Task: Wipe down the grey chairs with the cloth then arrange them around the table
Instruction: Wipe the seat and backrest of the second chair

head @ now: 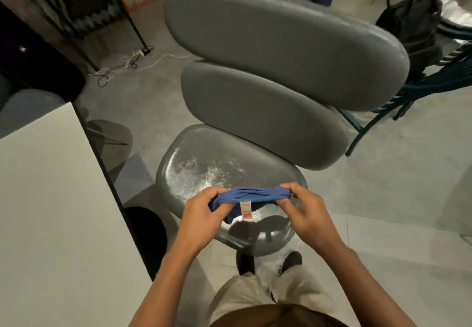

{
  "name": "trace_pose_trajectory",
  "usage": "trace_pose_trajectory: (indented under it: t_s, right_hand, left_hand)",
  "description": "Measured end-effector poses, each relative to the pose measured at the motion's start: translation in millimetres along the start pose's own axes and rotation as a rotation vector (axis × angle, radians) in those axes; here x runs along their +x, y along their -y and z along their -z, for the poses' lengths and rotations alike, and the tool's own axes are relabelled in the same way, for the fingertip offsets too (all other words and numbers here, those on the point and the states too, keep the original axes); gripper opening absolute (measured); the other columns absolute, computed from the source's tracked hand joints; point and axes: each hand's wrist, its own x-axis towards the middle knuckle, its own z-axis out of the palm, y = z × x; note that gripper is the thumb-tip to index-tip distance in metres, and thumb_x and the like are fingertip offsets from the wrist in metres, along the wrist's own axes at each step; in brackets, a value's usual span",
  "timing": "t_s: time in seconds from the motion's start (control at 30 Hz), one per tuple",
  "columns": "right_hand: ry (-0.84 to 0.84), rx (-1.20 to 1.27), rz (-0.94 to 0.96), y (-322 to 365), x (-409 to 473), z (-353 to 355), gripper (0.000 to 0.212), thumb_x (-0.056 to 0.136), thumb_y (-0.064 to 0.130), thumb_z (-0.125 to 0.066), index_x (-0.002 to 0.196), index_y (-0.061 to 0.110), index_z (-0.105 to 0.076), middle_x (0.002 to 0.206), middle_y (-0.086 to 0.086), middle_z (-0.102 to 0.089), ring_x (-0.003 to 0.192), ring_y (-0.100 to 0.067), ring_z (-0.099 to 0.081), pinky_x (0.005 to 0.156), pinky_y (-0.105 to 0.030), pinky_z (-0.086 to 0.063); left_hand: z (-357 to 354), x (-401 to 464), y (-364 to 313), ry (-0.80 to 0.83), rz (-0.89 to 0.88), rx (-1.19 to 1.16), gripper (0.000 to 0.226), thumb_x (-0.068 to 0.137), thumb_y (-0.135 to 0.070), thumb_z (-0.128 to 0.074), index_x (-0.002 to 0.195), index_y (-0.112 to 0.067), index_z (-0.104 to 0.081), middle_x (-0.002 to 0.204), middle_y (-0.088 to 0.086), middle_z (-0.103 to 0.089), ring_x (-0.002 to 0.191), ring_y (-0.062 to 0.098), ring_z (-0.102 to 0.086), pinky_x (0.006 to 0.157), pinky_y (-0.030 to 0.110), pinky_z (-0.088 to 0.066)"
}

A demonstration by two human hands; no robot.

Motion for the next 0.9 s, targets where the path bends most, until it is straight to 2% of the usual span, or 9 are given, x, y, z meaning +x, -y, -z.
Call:
trace_pose_trajectory:
  t_s: [0.07,0.17,0.3,0.4,0.53,0.6,0.67,0.77,0.9]
  right_hand:
    - [-0.026,0.036,-0.014,14.9,4.1,4.7,0.017,0.098,0.023,-0.063,0.108,0.036,-0.065,0.092,0.015,-0.070,0.084,-0.022,-0.066,0.077,-0.040,-0.057]
    - [-0.056,0.113,0.037,32.1,13.8,14.5,0.018,0.098,0.015,-0.063,0.105,0.030,-0.068,0.092,0.009,-0.072,0.086,-0.016,-0.068,0.076,-0.031,-0.056]
    - [-0.002,0.151,0.079,43.8,33.9,32.2,0.011,0.098,0.016,-0.063,0.103,0.022,-0.070,0.095,0.006,-0.073,0.093,-0.014,-0.069,0.083,-0.042,-0.057]
    - [0.049,0.162,0.107,46.4,53.2,47.8,0.011,0.099,0.019,-0.063,0.103,0.024,-0.072,0.095,0.004,-0.074,0.092,-0.017,-0.071,0.083,-0.044,-0.058]
    - [0.123,0.226,0.122,56.6,84.7,72.4,0.012,0.100,0.022,-0.062,0.105,0.026,-0.072,0.095,0.009,-0.074,0.093,-0.009,-0.070,0.079,-0.025,-0.058]
    - [0.173,0.251,0.124,62.2,105.0,87.0,0.012,0.100,0.022,-0.062,0.105,0.026,-0.072,0.096,0.010,-0.075,0.093,-0.007,-0.071,0.080,-0.022,-0.057]
    - [0.208,0.273,0.134,67.2,128.0,102.7,0.011,0.099,0.022,-0.062,0.105,0.025,-0.072,0.097,0.008,-0.076,0.094,-0.009,-0.072,0.083,-0.031,-0.060]
    - [0.191,0.249,0.173,67.5,163.1,125.8,0.011,0.099,0.022,-0.063,0.105,0.026,-0.071,0.098,0.005,-0.076,0.095,-0.016,-0.072,0.087,-0.049,-0.058]
    - [0.118,0.145,0.244,69.1,206.9,155.2,0.012,0.098,0.022,-0.063,0.103,0.030,-0.070,0.092,0.004,-0.074,0.089,-0.022,-0.070,0.082,-0.053,-0.056]
  left_hand:
    - [9.3,2.7,-12.8,0.002,-0.010,-0.045,0.008,0.094,-0.023,-0.072,0.096,-0.030,-0.074,0.087,-0.013,-0.070,0.079,0.004,-0.064,0.067,0.015,-0.050]
    - [19.9,11.1,-26.9,0.016,-0.044,-0.068,0.010,0.095,-0.020,-0.071,0.100,-0.028,-0.072,0.093,-0.013,-0.071,0.083,0.002,-0.065,0.069,0.015,-0.050]
    - [28.0,25.2,-43.1,0.013,-0.050,-0.081,0.012,0.098,-0.018,-0.067,0.105,-0.026,-0.072,0.099,-0.009,-0.070,0.084,0.002,-0.064,0.073,0.013,-0.049]
    - [22.3,36.0,-55.8,-0.035,-0.058,-0.074,0.015,0.098,-0.014,-0.064,0.101,-0.027,-0.071,0.099,-0.007,-0.068,0.083,0.002,-0.061,0.074,0.013,-0.048]
    - [5.5,57.2,-83.7,-0.203,-0.022,-0.159,0.017,0.099,-0.014,-0.062,0.095,-0.029,-0.069,0.100,-0.004,-0.068,0.085,0.003,-0.063,0.073,0.013,-0.049]
    - [-5.7,70.2,-100.7,-0.327,-0.006,-0.182,0.021,0.098,-0.014,-0.063,0.092,-0.032,-0.068,0.101,-0.004,-0.068,0.086,0.003,-0.064,0.073,0.012,-0.049]
    - [-17.4,84.2,-119.1,-0.434,0.001,-0.198,0.023,0.098,-0.012,-0.063,0.089,-0.033,-0.067,0.101,-0.005,-0.066,0.085,-0.001,-0.063,0.071,0.010,-0.047]
    - [-34.6,110.5,-140.7,-0.496,-0.010,-0.121,0.016,0.097,-0.014,-0.063,0.094,-0.028,-0.071,0.106,-0.007,-0.061,0.092,-0.001,-0.059,0.075,0.006,-0.043]
    - [-51.0,155.4,-156.8,-0.570,-0.022,-0.041,0.010,0.096,-0.027,-0.065,0.098,-0.031,-0.074,0.113,-0.010,-0.053,0.108,0.004,-0.054,0.084,0.010,-0.043]
